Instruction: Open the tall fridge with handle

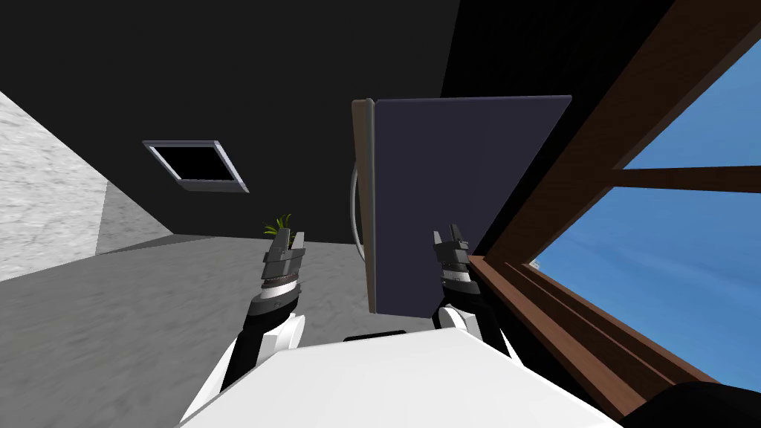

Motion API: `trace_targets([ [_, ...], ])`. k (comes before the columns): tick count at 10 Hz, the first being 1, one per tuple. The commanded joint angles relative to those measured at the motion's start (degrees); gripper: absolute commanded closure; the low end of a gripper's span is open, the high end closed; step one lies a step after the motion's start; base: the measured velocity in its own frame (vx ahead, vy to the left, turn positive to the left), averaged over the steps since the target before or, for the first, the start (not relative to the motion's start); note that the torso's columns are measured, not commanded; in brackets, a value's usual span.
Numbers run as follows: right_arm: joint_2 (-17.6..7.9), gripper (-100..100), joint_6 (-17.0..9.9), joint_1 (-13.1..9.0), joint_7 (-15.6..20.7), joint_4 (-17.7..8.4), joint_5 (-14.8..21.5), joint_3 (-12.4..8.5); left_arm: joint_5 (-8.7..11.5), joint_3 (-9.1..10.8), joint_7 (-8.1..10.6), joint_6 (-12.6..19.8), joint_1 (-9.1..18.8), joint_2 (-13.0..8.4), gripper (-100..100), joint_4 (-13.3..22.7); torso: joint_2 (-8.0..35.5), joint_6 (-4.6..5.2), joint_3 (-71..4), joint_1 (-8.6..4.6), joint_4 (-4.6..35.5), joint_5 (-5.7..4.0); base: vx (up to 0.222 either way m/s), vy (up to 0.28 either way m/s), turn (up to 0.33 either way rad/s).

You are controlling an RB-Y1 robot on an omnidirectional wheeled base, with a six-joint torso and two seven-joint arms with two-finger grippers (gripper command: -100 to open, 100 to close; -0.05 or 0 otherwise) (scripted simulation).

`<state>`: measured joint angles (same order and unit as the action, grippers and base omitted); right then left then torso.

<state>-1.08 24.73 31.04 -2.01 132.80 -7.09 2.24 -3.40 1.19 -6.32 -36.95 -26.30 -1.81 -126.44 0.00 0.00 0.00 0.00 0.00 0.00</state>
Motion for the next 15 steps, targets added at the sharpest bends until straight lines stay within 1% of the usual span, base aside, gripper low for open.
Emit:
trace_targets([
  [1,0.0,0,0.0,0.0,0.0,0.0,0.0,0.0,0.0,0.0,0.0,0.0,0.0,0.0,0,0.0,2.3,0.0,-4.7,0.0,2.3,0.0,0.0,0.0,0.0],
  [3,0.0,0,0.0,0.0,0.0,0.0,0.0,0.0,0.0,0.0,0.0,0.0,0.0,0.0,0,0.0,10.0,0.0,-20.1,0.0,10.1,0.0,0.0,0.0,0.0],
  [9,0.0,0,0.0,0.0,0.0,0.0,0.0,0.0,0.0,0.0,0.0,0.0,0.0,0.0,0,0.0,35.4,0.0,-70.7,0.0,35.4,0.0,0.0,0.0,0.0],
  [10,-1.8,-100,0.3,-0.4,1.1,-0.7,0.4,-0.3,0.0,0.0,0.0,0.0,0.0,0.0,0,0.0,39.6,0.0,-79.2,0.0,39.6,0.0,0.016,0.019,-0.021],
  [11,-3.0,-100,0.7,-0.8,2.2,-1.3,0.8,-0.6,0.0,0.0,0.0,0.0,0.0,0.0,0,0.0,41.5,0.0,-83.2,0.05,41.5,0.01,0.029,0.045,-0.038],
  [12,-4.1,-100,1.1,-1.3,3.6,-2.2,1.3,-1.1,0.0,0.0,0.0,0.0,0.0,0.0,0,0.0,42.0,0.0,-84.3,0.11,42.0,0.03,0.038,0.064,-0.047],
  [14,-5.8,-100,2.2,-2.6,6.9,-4.3,2.5,-2.2,0.0,-0.01,0.0,0.0,0.0,0.0,0,0.0,42.2,0.0,-84.6,0.19,42.3,0.05,0.039,0.123,-0.057],
  [15,-5.8,-100,2.2,-2.6,7.2,-4.3,2.5,-2.2,0.0,-0.01,0.0,0.0,0.0,0.0,0,0.0,42.2,0.0,-84.6,0.19,42.3,0.06,0.041,0.091,-0.027],
])
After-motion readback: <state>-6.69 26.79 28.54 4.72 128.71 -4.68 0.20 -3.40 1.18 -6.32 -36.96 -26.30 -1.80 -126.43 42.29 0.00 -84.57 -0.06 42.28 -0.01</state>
